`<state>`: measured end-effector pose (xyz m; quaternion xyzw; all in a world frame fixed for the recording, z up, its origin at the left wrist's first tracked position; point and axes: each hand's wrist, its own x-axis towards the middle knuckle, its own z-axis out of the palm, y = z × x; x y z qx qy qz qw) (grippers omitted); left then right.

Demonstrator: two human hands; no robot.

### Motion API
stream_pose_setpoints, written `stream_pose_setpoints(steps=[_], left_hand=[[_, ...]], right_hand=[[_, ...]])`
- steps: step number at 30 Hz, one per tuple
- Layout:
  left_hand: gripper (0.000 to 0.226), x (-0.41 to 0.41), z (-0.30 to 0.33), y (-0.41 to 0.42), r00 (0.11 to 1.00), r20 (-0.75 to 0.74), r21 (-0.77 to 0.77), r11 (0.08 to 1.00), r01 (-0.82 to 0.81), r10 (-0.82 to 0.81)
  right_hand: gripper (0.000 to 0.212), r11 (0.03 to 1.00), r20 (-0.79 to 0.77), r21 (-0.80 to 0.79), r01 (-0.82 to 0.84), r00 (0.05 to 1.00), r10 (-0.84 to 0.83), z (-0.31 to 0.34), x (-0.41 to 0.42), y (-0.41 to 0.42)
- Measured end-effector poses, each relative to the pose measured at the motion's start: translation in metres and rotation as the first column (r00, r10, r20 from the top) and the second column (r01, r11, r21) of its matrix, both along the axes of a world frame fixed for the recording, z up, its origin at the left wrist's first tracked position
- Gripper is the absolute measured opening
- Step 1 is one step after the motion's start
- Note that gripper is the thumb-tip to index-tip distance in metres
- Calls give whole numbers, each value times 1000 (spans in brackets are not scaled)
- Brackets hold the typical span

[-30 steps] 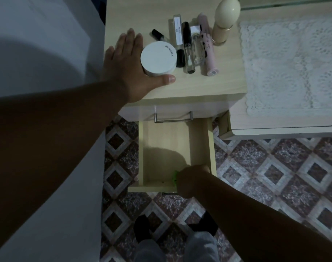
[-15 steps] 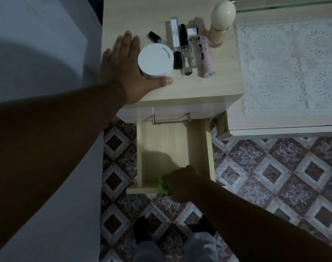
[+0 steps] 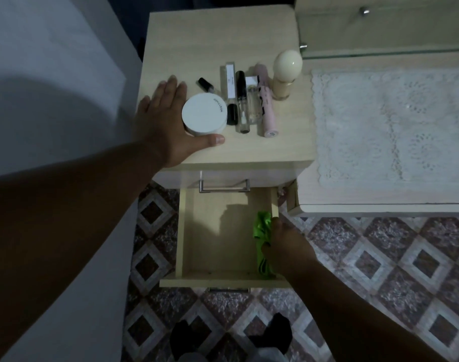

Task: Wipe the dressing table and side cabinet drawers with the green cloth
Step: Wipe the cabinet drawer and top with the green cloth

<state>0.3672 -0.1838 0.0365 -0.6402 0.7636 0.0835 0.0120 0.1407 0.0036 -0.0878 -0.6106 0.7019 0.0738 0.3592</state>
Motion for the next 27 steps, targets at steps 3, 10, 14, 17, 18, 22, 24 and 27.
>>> stream_pose_setpoints(steps=[3, 10, 14, 17, 18, 22, 24, 27], left_hand=[[137, 1, -3, 1, 1000, -22, -16, 1000, 2, -3], [136, 5, -2, 1, 1000, -23, -28, 999, 21, -21], [141, 5, 6, 3, 998, -65, 45, 999, 16, -13], [146, 12, 17, 5, 981, -196, 188, 981, 39, -1], [144, 16, 24, 10, 965, -262, 247, 968, 37, 30], [55, 36, 20, 81, 768, -612, -49, 961, -273, 187], [23, 16, 1, 148, 601, -744, -83, 852, -517, 292], [29, -39, -56, 218, 455, -732, 324, 847, -423, 507]], right_hand=[[70, 996, -23, -16, 87, 996, -88, -8, -11, 3], [39, 889, 205, 192, 415, 869, -450, -32, -11, 25], [39, 889, 199, 196, 414, 871, -450, -27, -10, 29], [48, 899, 144, 194, 392, 895, -421, -17, -13, 32], [52, 913, 110, 179, 367, 915, -389, -13, -15, 33], [50, 974, -39, 84, 208, 978, -206, 14, -21, 38], [33, 986, -21, -84, 144, 989, -147, 35, -24, 39], [11, 902, 165, -399, 165, 981, -106, 74, -42, 23]])
